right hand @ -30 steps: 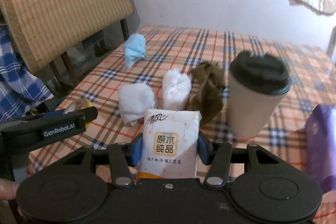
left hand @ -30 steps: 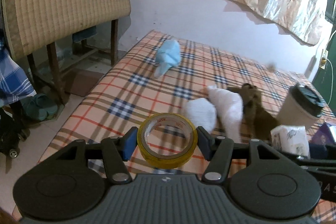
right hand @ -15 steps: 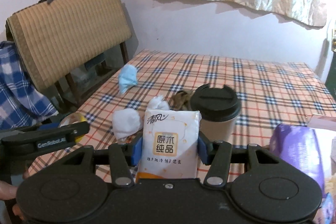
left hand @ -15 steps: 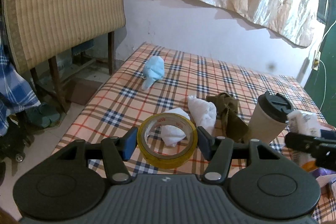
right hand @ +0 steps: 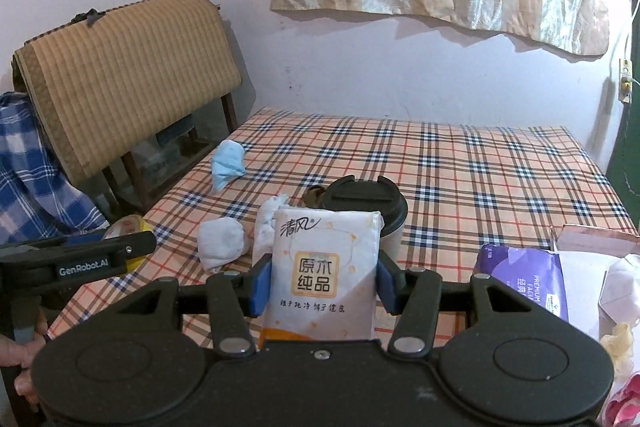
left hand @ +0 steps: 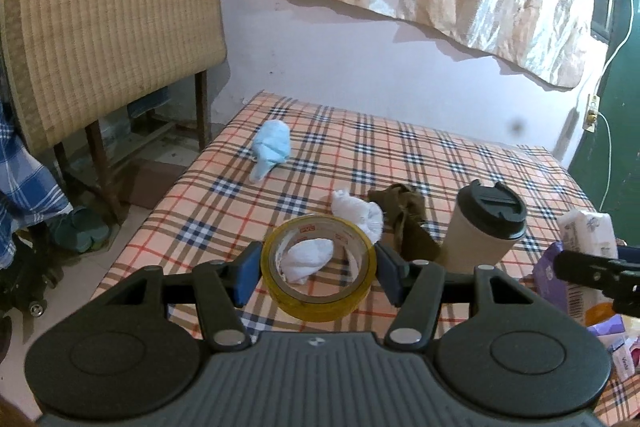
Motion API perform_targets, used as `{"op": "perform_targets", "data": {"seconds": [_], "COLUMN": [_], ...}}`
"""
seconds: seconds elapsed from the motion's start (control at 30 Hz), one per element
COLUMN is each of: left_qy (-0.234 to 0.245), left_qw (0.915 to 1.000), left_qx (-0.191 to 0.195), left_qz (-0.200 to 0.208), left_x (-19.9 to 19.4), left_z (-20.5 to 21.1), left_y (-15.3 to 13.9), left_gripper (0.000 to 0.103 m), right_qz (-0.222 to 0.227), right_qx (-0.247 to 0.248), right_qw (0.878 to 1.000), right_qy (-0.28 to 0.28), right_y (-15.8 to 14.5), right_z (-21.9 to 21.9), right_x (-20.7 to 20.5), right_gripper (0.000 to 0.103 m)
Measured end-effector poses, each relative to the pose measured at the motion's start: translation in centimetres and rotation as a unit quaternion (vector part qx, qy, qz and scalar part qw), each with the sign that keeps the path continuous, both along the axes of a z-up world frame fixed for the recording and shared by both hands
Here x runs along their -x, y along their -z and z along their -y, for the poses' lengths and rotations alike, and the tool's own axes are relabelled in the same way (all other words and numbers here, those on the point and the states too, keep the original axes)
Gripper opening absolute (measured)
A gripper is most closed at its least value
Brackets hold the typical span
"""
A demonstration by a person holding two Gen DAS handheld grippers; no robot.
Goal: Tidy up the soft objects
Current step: 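Carry the tape roll and tissue pack with both tools over the cardboard box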
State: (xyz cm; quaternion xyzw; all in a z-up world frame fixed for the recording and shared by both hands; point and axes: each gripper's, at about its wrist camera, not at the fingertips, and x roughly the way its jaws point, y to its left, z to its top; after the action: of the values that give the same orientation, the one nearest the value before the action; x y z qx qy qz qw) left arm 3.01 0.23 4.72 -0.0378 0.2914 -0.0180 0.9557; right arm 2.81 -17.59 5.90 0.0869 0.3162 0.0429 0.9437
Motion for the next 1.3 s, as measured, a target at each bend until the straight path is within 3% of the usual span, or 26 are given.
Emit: {"op": "perform_targets", "data": {"seconds": [0.67, 1.3], "left_qy": [0.047, 0.091], "left_qw": [0.9988, 0.9957], "left_qx": [-0.005, -0.014], "left_qz": [0.011, 0.013], "left_x": [-2.2, -5.0], "left_z": [4.3, 9.1], "left_y": [-2.4, -3.7], "left_gripper": [0.061, 0.061], "right_qz": [0.016, 0.025], "right_qx": [0.002, 0.004], "right_qw": [1.0, 0.999], "right_qy": [0.002, 0.035], "right_y": [-1.8, -2.8], "right_z": [2.1, 7.3], "right_x": [-1.7, -2.7], "right_gripper": [0.063, 0.063]}}
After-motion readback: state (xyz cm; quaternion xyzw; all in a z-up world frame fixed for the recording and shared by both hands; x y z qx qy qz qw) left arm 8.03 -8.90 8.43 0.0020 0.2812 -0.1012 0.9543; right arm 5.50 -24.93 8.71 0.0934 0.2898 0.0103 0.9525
